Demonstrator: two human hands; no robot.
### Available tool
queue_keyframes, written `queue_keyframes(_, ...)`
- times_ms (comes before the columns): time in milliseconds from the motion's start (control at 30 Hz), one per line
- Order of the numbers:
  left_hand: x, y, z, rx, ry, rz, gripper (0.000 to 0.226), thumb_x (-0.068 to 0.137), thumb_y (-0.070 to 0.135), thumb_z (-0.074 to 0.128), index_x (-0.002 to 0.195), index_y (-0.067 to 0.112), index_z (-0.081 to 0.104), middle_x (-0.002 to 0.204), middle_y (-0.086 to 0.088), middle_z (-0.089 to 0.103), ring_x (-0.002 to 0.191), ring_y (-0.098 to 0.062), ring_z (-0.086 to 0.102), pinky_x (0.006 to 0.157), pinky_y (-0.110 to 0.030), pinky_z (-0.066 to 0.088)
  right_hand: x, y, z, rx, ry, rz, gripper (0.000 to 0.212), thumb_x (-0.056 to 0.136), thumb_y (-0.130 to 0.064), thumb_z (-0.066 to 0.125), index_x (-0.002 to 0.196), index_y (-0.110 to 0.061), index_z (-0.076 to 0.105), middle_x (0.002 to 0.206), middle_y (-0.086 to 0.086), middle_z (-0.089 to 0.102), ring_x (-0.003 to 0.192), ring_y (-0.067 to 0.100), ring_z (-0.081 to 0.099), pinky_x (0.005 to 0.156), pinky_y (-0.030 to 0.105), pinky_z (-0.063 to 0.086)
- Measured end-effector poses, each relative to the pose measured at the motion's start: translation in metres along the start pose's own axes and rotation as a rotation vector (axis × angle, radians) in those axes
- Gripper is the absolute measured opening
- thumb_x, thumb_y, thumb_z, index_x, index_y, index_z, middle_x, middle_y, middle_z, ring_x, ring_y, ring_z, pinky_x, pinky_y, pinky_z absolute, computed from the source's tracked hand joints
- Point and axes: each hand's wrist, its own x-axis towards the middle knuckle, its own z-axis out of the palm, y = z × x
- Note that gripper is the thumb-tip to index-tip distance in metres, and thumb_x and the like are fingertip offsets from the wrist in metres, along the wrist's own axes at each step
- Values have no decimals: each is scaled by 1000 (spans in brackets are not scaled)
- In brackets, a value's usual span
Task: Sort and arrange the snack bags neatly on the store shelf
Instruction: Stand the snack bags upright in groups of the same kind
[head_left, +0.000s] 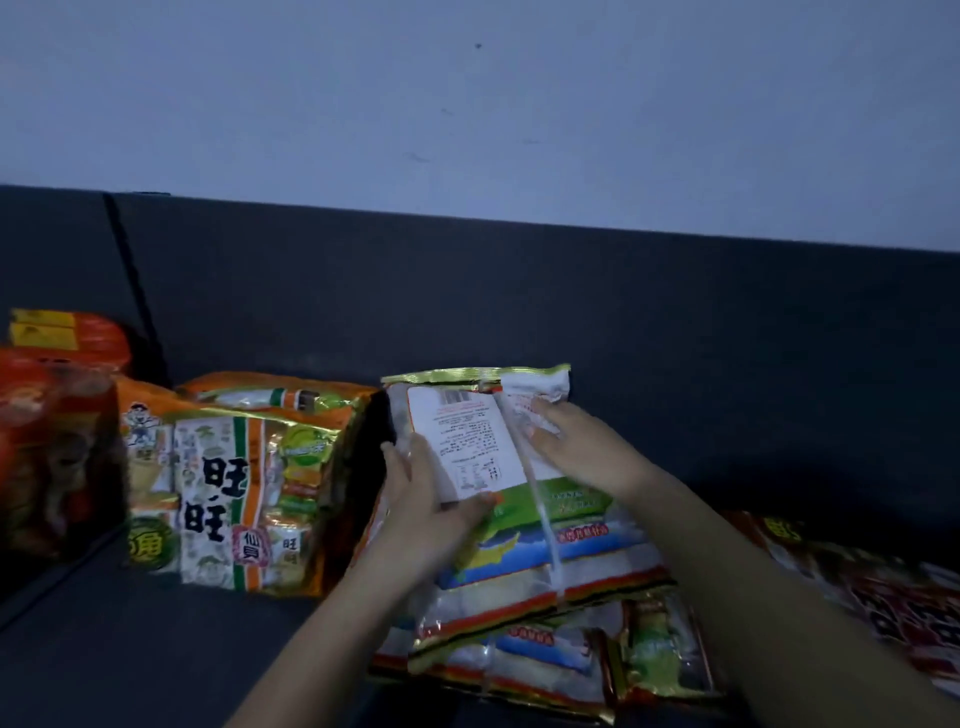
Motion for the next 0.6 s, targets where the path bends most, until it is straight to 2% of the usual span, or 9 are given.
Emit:
queue_keyframes(67,-12,2,3,71,61,105,104,71,63,59,147,36,-6,141,16,-42,128,0,-39,113,-27,-13,11,-15,1,-115,-39,-76,49,98,-38,38,146,-29,30,155,1,23,139,25,29,108,31,28)
queue_keyframes(100,-13,-1,4,175,91,169,100,63,72,45,144,41,-5,138,17,-44,125,1,-45,109,-24,-22,17,-21,6,-172,-59,-111,49,98,-39,37,146,-31,29,156,0,21,139,28,28,110,34,28)
queue_keyframes(167,-13,-3,2,443,127,318,92,61,76,21,143,41,0,148,14,-31,129,0,-41,103,-19,-31,28,-29,15,-289,-97,-164,48,99,-40,33,146,-33,28,156,-1,20,139,30,26,112,42,26)
queue_keyframes(233,-11,2,-2,546,80,431,91,66,77,17,147,35,14,153,15,-6,139,2,-19,107,-15,-24,40,-27,17,-333,-135,-186,45,100,-41,29,145,-35,29,156,-5,22,140,25,24,112,45,24)
queue_keyframes(300,-5,7,-12,545,-68,549,85,71,78,27,144,33,33,153,15,19,142,2,7,109,-9,-11,51,-22,18,-279,-200,-212,43,101,-41,28,144,-37,32,154,-8,26,140,19,26,113,42,23)
queue_keyframes(333,-2,10,-17,545,-155,605,82,73,77,31,142,34,37,152,14,25,142,3,12,110,-9,-7,56,-18,19,-246,-235,-232,42,101,-42,28,142,-39,34,153,-10,28,138,17,29,113,39,23)
queue_keyframes(400,5,10,-22,603,-249,668,81,75,78,30,144,35,35,153,18,23,142,6,8,112,-13,-7,62,-12,18,-225,-278,-261,42,100,-46,28,141,-41,36,150,-12,33,134,14,32,113,37,22)
queue_keyframes(500,7,7,-10,665,-182,684,79,77,74,22,145,36,30,154,20,16,144,1,5,114,-19,-8,65,-8,13,-227,-248,-332,41,98,-49,30,136,-41,44,141,-14,45,127,13,40,110,41,27)
queue_keyframes(600,8,9,7,644,-143,651,73,80,69,30,141,31,42,151,14,31,142,-7,23,116,-25,4,62,-10,7,-195,-163,-394,34,98,-40,40,128,-34,55,127,-15,53,116,8,49,105,32,33)
